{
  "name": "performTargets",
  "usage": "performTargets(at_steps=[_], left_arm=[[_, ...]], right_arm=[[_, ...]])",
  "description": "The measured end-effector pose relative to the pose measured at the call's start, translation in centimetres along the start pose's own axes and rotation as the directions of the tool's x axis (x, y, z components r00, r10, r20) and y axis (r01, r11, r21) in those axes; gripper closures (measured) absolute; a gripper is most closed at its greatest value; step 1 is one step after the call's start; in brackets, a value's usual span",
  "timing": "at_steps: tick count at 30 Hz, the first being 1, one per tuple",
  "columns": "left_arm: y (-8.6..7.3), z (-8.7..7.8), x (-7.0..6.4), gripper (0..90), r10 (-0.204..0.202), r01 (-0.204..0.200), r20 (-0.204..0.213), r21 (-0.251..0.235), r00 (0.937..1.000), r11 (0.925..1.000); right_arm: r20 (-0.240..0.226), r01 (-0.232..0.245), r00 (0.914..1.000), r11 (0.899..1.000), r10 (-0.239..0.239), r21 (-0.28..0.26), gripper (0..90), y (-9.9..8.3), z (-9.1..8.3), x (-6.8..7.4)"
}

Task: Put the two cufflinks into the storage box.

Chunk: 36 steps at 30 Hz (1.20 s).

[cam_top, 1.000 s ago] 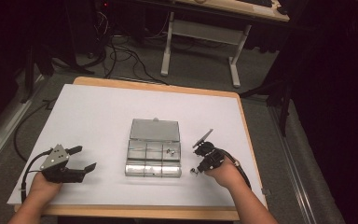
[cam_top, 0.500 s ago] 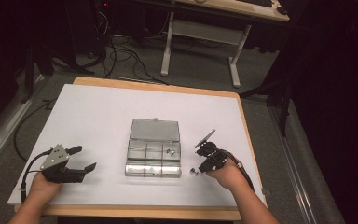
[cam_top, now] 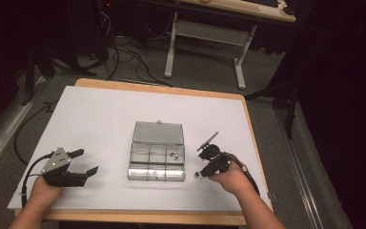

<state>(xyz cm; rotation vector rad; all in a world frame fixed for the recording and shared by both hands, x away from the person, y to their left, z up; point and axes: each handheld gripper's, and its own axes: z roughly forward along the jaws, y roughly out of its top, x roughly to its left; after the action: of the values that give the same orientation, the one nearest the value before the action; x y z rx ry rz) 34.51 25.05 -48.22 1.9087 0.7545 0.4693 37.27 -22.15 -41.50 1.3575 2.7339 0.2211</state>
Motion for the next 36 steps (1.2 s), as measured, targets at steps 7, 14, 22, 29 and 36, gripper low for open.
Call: performTargets(at_steps=[7,14,22,29,36], left_arm=[[0.0,0.0,0.0,14.9,-0.001,0.001,0.002,0.000,1.0000,1.0000],[0.0,0.0,0.1,14.9,-0.001,0.001,0.002,-0.001,1.0000,1.0000],[0.0,0.0,0.0,14.9,0.000,0.000,0.001,0.003,1.0000,1.0000],[0.0,0.0,0.0,14.9,0.002,-0.002,-0.001,0.002,1.0000,1.0000],[0.0,0.0,0.0,14.9,0.002,-0.002,0.002,0.006,1.0000,1.0000]], right_arm=[[-0.009,0.023,0.9997,1.000,-0.023,-0.017,64.9,0.4,-0.1,0.6],[-0.020,0.045,0.9988,0.999,-0.045,-0.009,63.1,0.9,0.4,1.0],[-0.018,0.061,0.9980,0.998,-0.061,0.009,65.0,1.1,1.7,1.1],[-0.010,0.079,0.9968,0.996,-0.079,0.032,71.7,1.5,2.7,1.5],[-0.010,0.080,0.9968,0.996,-0.080,0.036,72.8,1.5,2.7,1.5]])
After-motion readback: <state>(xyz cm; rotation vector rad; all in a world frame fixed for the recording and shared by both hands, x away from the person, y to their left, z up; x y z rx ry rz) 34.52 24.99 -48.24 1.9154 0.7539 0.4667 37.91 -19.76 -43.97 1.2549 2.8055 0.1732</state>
